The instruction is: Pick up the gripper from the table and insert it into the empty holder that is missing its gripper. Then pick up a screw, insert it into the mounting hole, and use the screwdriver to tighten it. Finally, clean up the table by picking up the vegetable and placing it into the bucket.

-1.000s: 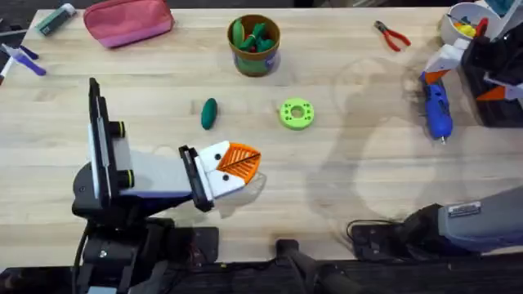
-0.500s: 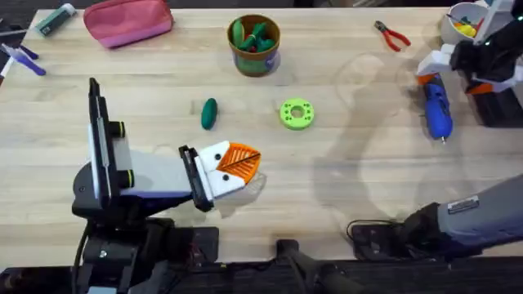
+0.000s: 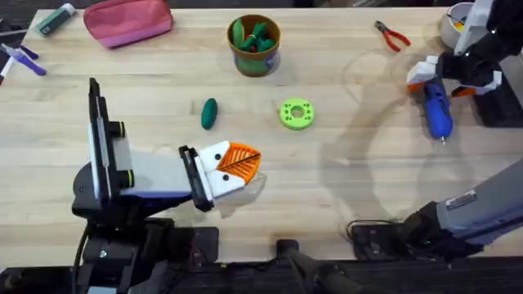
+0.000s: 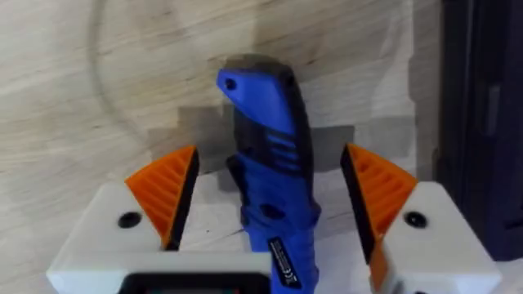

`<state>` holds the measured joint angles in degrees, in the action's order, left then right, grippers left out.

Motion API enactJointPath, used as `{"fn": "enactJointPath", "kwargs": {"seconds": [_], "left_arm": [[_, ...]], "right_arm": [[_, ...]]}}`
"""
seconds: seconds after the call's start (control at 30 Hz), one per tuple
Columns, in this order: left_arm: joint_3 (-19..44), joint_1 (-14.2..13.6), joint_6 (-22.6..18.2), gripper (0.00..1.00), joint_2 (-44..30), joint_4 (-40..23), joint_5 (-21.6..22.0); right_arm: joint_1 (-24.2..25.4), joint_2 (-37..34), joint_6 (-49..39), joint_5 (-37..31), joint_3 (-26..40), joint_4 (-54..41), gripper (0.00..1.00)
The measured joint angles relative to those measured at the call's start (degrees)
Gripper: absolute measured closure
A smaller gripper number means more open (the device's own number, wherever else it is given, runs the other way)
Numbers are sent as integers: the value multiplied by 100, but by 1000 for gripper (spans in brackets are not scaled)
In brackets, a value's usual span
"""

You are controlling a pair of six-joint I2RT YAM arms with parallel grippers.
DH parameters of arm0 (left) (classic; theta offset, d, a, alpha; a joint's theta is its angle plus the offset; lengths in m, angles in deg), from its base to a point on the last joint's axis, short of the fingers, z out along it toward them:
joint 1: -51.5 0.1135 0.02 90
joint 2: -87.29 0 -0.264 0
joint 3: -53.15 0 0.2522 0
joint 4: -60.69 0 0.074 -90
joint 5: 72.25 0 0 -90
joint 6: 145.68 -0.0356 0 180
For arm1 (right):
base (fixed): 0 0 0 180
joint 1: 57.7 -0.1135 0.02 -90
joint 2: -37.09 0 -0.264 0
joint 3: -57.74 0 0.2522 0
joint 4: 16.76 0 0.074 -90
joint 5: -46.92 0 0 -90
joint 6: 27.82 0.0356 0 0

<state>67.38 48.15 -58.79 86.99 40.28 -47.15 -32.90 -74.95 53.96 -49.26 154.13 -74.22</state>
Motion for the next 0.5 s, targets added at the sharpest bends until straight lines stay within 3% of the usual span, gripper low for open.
{"fn": "enactJointPath", "kwargs": {"seconds": [0.5], "left_arm": [[0, 0, -1, 984, 0, 0, 0]], "right_arm": [[311, -2, -421, 490, 0, -322, 7]]}}
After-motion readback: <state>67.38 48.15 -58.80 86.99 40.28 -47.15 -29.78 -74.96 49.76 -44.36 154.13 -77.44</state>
